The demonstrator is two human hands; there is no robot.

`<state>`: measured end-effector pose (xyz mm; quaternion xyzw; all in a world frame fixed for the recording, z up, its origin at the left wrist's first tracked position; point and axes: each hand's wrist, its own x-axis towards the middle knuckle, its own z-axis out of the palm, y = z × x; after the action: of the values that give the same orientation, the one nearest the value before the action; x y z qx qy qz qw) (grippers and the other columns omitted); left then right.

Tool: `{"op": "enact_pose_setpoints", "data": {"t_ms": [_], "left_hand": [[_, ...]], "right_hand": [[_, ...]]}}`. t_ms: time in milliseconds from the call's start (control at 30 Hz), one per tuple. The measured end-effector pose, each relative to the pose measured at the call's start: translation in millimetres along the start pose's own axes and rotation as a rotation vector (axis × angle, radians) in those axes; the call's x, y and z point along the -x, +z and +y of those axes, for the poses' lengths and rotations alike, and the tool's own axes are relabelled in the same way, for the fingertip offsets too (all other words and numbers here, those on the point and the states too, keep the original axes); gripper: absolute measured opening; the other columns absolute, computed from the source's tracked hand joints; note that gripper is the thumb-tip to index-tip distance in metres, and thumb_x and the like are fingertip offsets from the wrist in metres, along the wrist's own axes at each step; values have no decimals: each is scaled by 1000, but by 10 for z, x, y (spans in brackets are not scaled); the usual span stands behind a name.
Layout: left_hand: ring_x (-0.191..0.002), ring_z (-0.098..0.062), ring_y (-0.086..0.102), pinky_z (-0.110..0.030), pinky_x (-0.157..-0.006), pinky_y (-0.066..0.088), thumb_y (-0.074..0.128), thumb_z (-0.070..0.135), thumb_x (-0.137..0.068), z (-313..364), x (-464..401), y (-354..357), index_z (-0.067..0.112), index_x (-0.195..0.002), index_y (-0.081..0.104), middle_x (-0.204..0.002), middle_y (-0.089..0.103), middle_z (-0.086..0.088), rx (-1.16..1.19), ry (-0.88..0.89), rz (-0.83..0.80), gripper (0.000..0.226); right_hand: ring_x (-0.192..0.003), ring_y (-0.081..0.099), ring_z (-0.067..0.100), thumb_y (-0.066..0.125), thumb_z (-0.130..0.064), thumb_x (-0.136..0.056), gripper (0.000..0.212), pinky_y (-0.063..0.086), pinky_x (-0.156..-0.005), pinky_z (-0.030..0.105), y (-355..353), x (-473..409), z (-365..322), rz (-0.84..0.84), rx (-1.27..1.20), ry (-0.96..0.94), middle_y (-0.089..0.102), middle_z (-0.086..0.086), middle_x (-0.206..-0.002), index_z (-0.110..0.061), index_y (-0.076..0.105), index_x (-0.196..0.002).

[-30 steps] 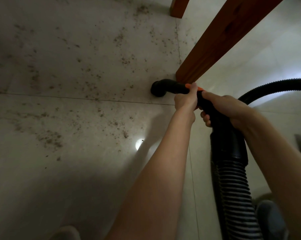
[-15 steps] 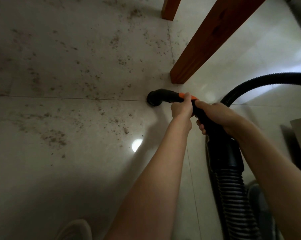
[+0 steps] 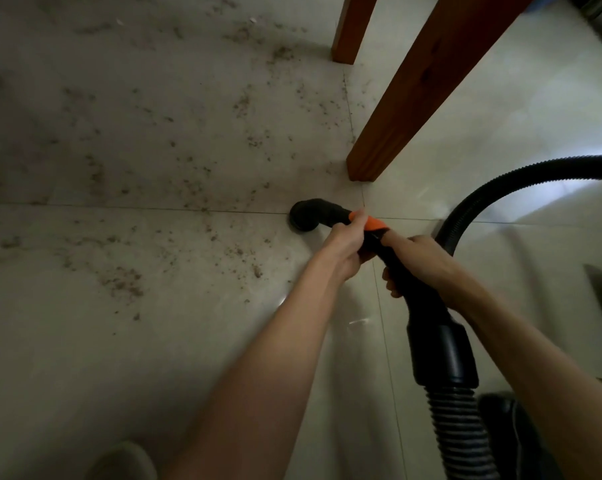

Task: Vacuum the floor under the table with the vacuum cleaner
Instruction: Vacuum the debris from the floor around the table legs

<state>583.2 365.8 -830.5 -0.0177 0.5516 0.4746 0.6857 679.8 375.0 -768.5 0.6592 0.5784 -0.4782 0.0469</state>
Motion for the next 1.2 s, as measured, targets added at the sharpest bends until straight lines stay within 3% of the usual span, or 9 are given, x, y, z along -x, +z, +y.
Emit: {"op": "enact_pose_setpoints", "data": {"t_ms": [200,300,433,567,767,833,933,1033,1200], "left_hand": [[-106,-20,53,-30,-84,37,46,39,-96,-234,23,165,5,-131,44,-112,57,-8,-203,55,11,49],[-109,-18,48,-31,-89,33,42,40,-98,-360,9,157,7,-130,46,-110,56,-4,-207,40,-39,46],[-118,-20,45,-32,-95,33,46,41,-95,-362,-11,80,10,-126,47,-116,53,-5,-223,11,-52,44],[-96,-18,52,-30,-80,38,50,33,-91,-199,-62,59,14,-98,57,-102,58,-7,-168,23,-21,22],[-87,-21,56,-30,-74,46,35,35,-101,214,-253,162,6,-137,42,-108,60,-13,-153,-32,-8,46],[-69,-18,51,-28,-60,47,35,34,-101,282,-302,92,9,-125,51,-83,54,-8,-178,-43,-10,38],[-65,-17,51,-29,-51,44,35,33,-101,280,-397,-83,11,-87,49,-76,50,-8,-182,-87,56,30],[-68,-19,51,-30,-56,44,36,32,-101,336,-433,-190,8,-90,48,-79,50,-10,-198,-98,35,29],[-64,-17,47,-30,-64,44,36,34,-101,461,-523,-136,9,-90,47,-76,47,-7,-263,-106,49,29]], "right_hand": [[-50,56,15,51,-54,-91,52,50,-48,25,-155,-110,122,-165,-165,100,60,8,-67,-4,60,-98],[-47,53,15,50,-52,-92,48,48,-45,24,-194,-122,221,-253,-283,155,57,7,-63,-5,58,-94],[-41,51,14,46,-52,-94,50,46,-41,23,-53,-117,266,-85,-205,80,55,4,-54,-5,58,-82],[-49,54,16,41,-50,-97,52,47,-46,26,187,-136,198,77,-169,37,58,8,-66,-3,61,-91],[-53,55,18,42,-47,-98,50,46,-46,27,334,-192,-32,206,-298,27,57,9,-69,-1,60,-94],[-52,54,17,45,-45,-97,46,46,-45,27,353,-218,-61,155,-359,42,57,9,-69,-2,60,-92],[-48,51,18,51,-44,-94,46,46,-44,26,421,-269,-52,-108,-647,88,52,10,-64,2,57,-95],[-44,50,17,54,-46,-92,49,45,-42,24,509,-330,-28,-234,-790,95,51,9,-61,2,58,-101],[-40,48,17,51,-44,-95,48,43,-39,23,547,-454,-54,-159,-852,40,50,9,-57,3,57,-95]]}}
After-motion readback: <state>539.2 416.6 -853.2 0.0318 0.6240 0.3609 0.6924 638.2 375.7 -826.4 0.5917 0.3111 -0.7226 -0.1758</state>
